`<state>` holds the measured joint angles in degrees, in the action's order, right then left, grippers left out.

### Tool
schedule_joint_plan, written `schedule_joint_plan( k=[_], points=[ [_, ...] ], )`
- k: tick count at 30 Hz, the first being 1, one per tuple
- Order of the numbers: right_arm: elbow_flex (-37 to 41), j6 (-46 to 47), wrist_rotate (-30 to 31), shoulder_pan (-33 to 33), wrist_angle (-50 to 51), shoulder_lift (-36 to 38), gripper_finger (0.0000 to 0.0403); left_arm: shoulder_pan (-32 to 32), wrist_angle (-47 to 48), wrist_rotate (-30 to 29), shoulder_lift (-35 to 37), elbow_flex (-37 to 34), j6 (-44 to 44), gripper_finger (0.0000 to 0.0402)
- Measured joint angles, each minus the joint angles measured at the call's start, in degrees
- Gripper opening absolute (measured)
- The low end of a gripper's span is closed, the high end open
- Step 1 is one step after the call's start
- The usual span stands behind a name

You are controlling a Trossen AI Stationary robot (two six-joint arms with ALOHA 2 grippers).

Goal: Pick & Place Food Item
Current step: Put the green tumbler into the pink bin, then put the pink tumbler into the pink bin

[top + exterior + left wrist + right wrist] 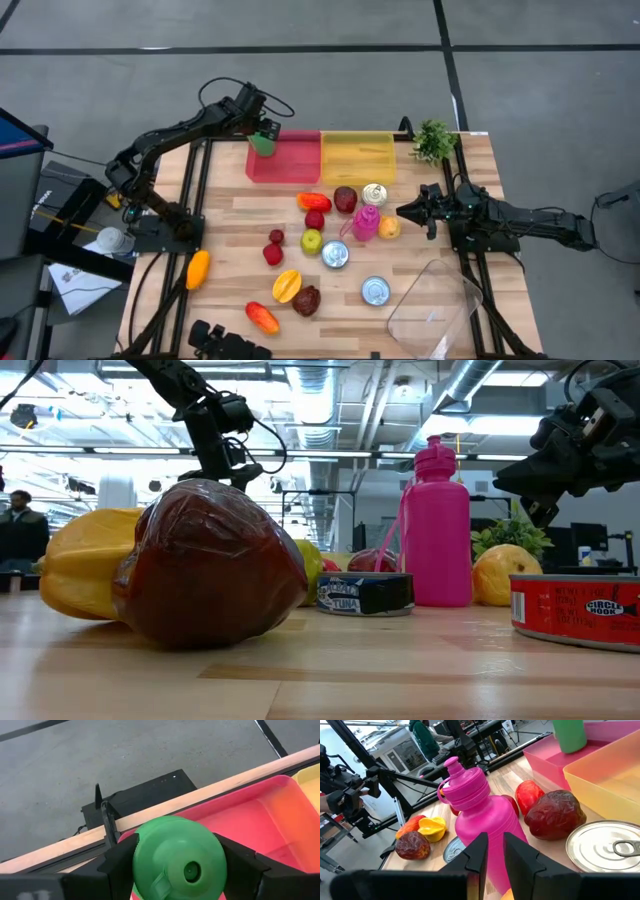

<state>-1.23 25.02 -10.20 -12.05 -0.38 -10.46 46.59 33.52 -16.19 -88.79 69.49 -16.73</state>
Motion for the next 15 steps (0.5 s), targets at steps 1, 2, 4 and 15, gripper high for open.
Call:
schedule_joint_plan(
  k=[1,2,4,15],
  points=[
    [0.00,0.00,0.00,0.00,0.00,0.00,0.0058,0.00,-0.01,0.01,0.01,0.00,0.05,0.0225],
    [0.00,0.00,0.00,0.00,0.00,0.00,0.0058,0.00,-0.01,0.02,0.00,0.00,0.09,0.0224],
    [0.00,0.00,0.00,0.00,0.00,0.00,0.0058,0.00,-0.01,0.07,0.00,0.00,0.11,0.0226],
    [0.00,0.01,0.00,0.00,0.00,0.00,0.0058,0.04,-0.72,0.11,0.00,0.00,1.95,0.0284]
  ],
)
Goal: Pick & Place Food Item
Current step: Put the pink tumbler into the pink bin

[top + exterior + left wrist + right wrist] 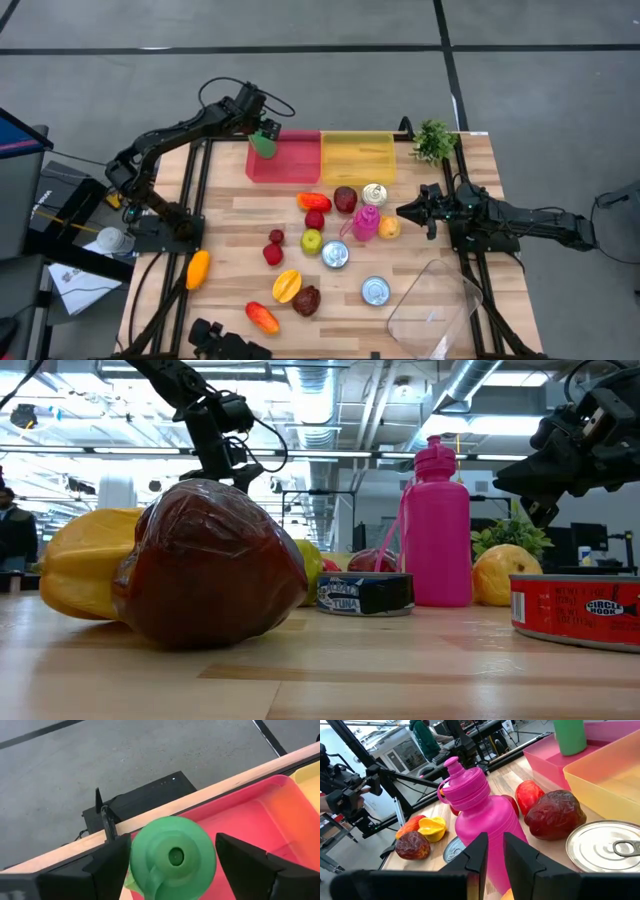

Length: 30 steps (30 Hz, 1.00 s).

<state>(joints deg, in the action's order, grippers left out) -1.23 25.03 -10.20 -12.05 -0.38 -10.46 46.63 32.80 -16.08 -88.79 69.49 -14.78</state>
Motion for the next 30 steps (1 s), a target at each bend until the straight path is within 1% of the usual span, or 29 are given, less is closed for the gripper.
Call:
schedule_joint_plan(
  k=[4,9,14,19,23,24,27,30],
  points=[
    [0.00,0.01,0.00,0.00,0.00,0.00,0.0058,-0.02,-0.98,0.02,0.67,0.00,2.19,0.0294],
    [0.00,0.01,-0.02,0.01,0.00,0.00,0.0058,-0.09,-1.63,0.00,2.87,0.04,3.32,0.0295],
    [0.00,0.01,-0.02,0.00,0.00,0.00,0.0058,-0.13,-2.25,-0.04,7.34,0.04,5.49,0.0295],
    [0.00,-0.01,-0.02,0.00,0.00,0.00,0.0058,-0.95,-3.06,-0.09,13.30,0.09,6.72,0.0295],
    [0.00,-0.01,-0.02,0.01,-0.01,0.00,0.0058,-3.54,-5.19,0.15,17.83,0.11,7.01,0.0295],
    [0.00,-0.01,-0.02,0.02,0.00,0.00,0.0058,-4.43,-6.27,1.64,18.72,0.11,7.06,0.0295],
    [0.00,-0.01,-0.02,0.00,0.00,0.00,0.0058,-7.20,-11.67,10.73,20.58,0.11,6.98,0.0293],
    [0.00,-0.01,-0.02,0.00,-0.01,-0.01,0.0058,-11.82,-16.90,16.59,21.10,0.11,8.13,0.0291]
  ],
)
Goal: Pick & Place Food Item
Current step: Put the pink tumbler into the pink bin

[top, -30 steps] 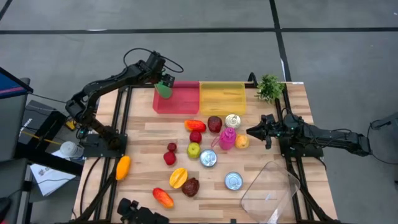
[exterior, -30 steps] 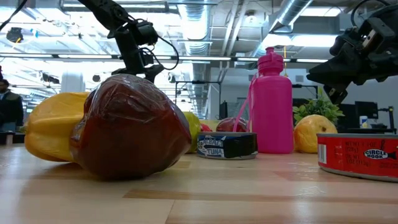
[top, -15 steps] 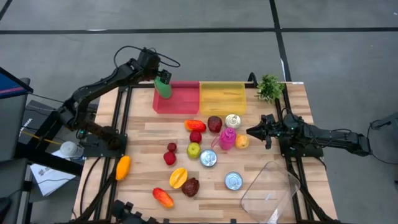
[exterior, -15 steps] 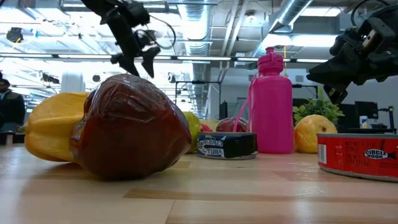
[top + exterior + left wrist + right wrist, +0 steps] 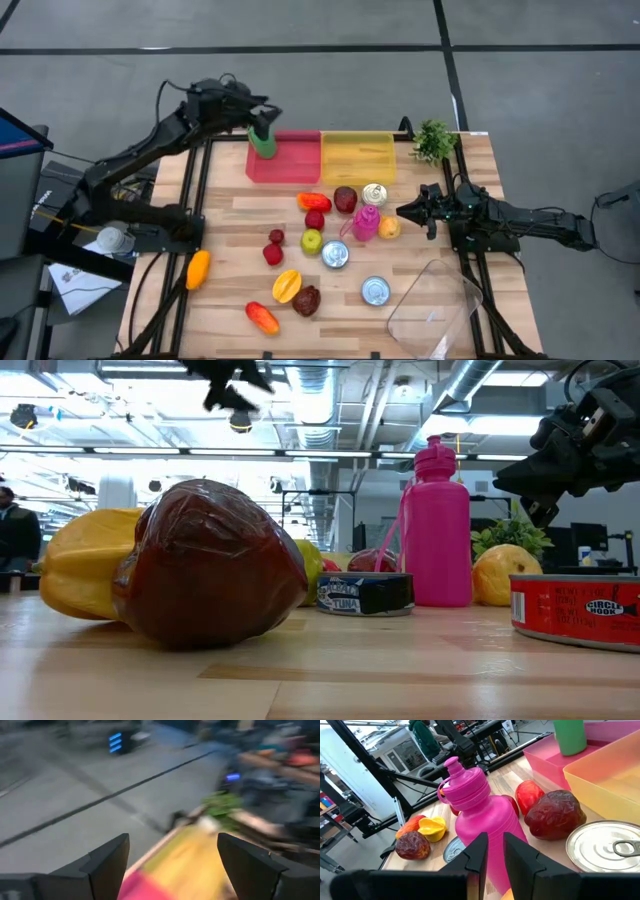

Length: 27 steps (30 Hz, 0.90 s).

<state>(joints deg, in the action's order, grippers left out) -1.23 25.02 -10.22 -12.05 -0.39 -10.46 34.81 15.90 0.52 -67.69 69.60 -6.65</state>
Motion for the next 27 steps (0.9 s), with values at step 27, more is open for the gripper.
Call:
schedule_joint_plan(
  k=[27],
  points=[
    [0.00,-0.07,-0.20,0.00,-0.01,-0.02,0.0058,-28.95,-40.18,6.68,-33.32,-0.09,12.53,0.0334]
  ],
)
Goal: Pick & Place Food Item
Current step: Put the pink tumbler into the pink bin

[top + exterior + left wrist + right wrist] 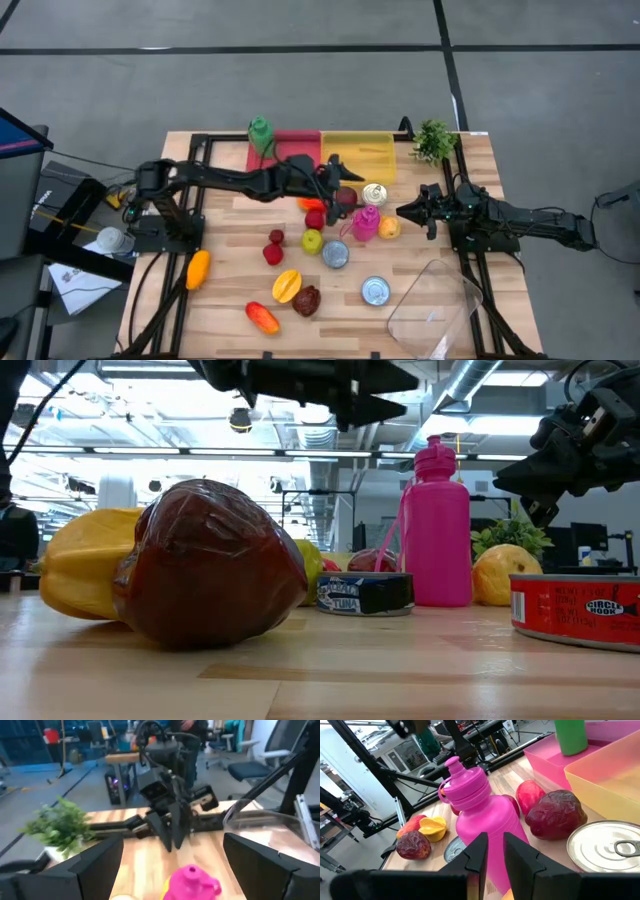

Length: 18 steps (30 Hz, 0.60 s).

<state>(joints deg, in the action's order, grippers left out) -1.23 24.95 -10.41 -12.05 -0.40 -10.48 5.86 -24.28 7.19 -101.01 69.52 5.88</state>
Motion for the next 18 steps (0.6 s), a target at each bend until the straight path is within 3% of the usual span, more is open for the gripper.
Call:
schedule_joint_plan(
  k=[11,18],
  points=[
    [0.00,0.11,-0.02,0.02,0.00,0.00,0.0058,-3.88,-5.17,0.20,-7.58,0.02,-2.30,0.0332],
    [0.00,0.11,-0.02,0.02,0.00,0.00,0.0058,-4.70,-11.76,-6.16,-10.52,0.02,-2.28,0.0332]
  ],
)
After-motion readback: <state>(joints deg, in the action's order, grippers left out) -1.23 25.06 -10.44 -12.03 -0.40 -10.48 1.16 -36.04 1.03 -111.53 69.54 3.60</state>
